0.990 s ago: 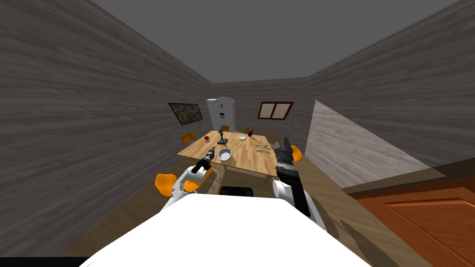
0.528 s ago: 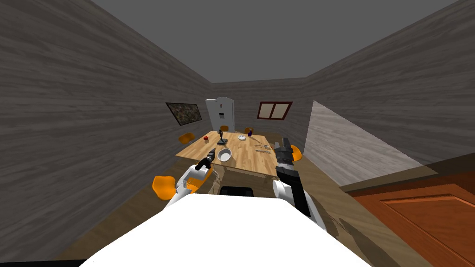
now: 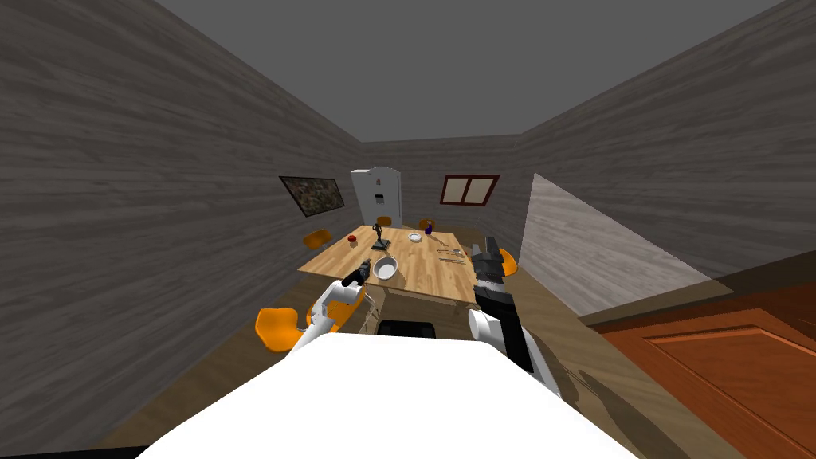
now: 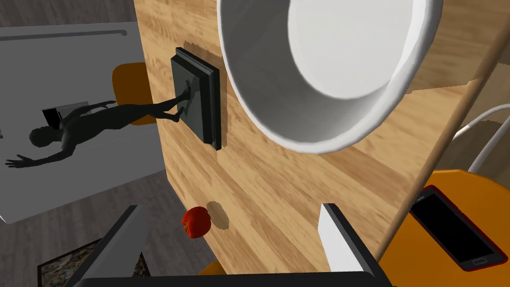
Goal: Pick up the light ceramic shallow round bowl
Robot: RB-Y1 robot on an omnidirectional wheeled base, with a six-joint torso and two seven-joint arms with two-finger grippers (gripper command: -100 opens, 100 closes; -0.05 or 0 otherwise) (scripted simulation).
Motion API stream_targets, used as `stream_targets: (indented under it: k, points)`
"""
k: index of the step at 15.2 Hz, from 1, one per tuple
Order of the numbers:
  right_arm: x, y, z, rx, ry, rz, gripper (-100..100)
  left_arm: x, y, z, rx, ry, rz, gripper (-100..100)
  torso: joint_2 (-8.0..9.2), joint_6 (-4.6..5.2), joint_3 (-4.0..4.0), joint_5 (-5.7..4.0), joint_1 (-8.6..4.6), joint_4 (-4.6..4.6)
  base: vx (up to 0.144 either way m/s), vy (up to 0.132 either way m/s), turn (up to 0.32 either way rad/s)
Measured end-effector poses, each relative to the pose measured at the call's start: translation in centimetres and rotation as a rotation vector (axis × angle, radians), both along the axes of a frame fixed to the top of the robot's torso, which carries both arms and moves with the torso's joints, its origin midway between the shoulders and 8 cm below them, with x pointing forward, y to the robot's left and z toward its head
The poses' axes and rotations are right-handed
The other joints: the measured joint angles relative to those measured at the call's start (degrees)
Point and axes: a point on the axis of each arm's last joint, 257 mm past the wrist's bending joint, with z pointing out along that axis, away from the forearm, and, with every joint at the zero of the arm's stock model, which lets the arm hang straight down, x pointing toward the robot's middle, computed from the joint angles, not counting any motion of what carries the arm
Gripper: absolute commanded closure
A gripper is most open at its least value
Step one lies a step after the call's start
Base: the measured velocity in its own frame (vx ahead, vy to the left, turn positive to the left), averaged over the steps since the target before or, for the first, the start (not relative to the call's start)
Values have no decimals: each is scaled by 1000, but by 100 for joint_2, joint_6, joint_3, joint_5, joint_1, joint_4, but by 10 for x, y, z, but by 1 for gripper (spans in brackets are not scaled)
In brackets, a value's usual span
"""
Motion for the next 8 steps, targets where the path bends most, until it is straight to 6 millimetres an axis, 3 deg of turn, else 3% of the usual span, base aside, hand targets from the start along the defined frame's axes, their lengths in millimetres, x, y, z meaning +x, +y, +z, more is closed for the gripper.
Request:
stream_targets:
  k: [8]
  points:
    - [0,0,0,0,0,0,0,-11,-5,-39,-43,166,59,-100,2,-1,1,0,-1,0,20,22,-33]
